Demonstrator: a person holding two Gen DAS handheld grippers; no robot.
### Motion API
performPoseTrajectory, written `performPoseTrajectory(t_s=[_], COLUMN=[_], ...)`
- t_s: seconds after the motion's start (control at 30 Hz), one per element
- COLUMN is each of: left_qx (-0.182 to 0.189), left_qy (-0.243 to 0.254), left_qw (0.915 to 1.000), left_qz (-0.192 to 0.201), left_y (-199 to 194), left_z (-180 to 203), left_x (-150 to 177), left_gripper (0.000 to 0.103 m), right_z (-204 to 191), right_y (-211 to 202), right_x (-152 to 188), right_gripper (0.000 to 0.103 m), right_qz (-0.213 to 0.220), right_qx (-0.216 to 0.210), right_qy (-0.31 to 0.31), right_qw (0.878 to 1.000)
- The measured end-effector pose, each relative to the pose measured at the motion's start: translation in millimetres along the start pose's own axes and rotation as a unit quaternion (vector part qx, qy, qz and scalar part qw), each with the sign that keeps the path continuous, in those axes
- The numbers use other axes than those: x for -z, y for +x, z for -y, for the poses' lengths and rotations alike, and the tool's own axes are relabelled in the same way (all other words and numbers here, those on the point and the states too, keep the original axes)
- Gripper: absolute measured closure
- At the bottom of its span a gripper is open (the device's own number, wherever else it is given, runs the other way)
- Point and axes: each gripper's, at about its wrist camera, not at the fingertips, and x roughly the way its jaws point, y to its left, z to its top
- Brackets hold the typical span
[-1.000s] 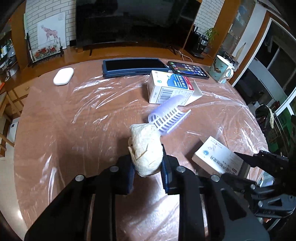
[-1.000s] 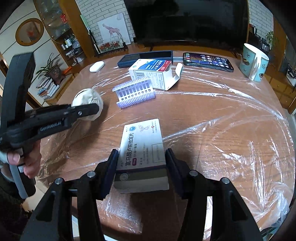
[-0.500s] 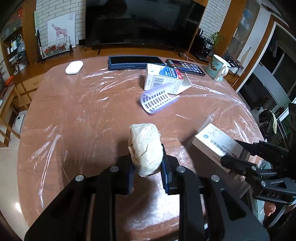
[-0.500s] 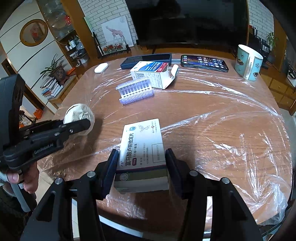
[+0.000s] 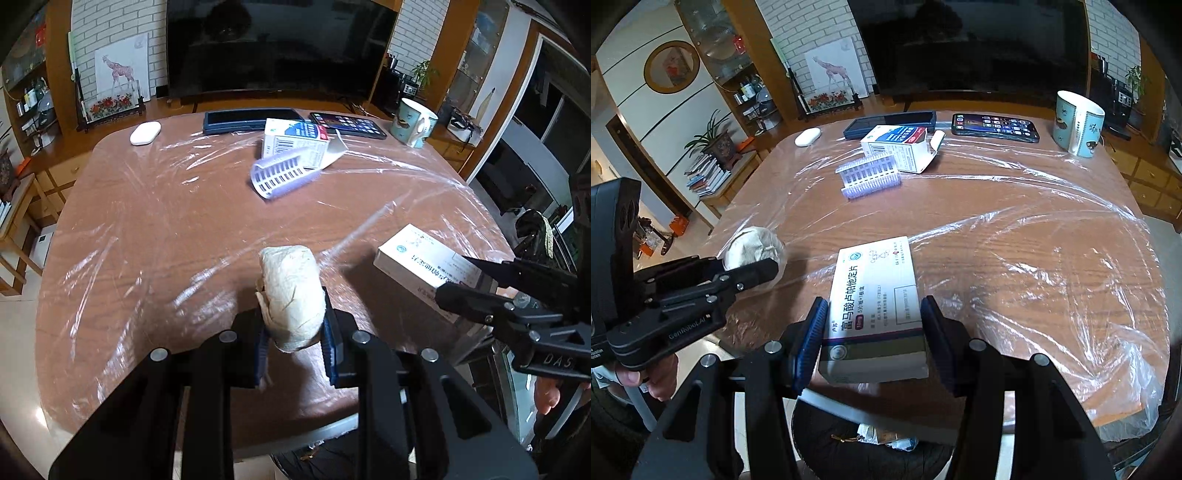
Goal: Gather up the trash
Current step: 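Carry the cloth ball and medicine box over the black bin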
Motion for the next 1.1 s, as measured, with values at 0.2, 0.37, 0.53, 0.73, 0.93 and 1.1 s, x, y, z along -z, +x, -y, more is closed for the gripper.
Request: performPoseTrajectory(t_s=[0.2,0.37,0.53,0.73,0.93,1.1], left_qx=[0.001,0.002,0.002,0.004,0.007,0.012], left_qy=[0.008,0.011,0.011,0.010,0.021,0.031], left_qw=[1.0000,0.9999,0.9999,0.9999,0.9996,0.9991], left_qz=[-0.004,-0.006,-0.007,-0.010,-0.018,-0.028], left_y=[-8,-16,-22,-28,-33,-36], left_z=[11,20,24,28,36,44], left_x=[14,26,35,44,57,67], left_gripper=[0.077,0.077,0.077,0.077,0.077,0.077], right_z=[1,4,5,2,-5,-7], right_y=[-15,-25,-31,-41,-54,-61], right_x=[14,26,37,45,60,71], right_gripper=[0.051,0.051,0.051,0.051,0.051,0.051], right_qz=[-0.002,-0.005,-0.012,-0.013,-0.021,-0.032], right_qx=[-0.010,-0.019,-0.024,-0.030,-0.035,-0.038], right_qy=[-0.004,-0.004,-0.004,-0.013,-0.035,-0.047], right_qw=[1.000,1.000,1.000,0.999,0.999,0.998])
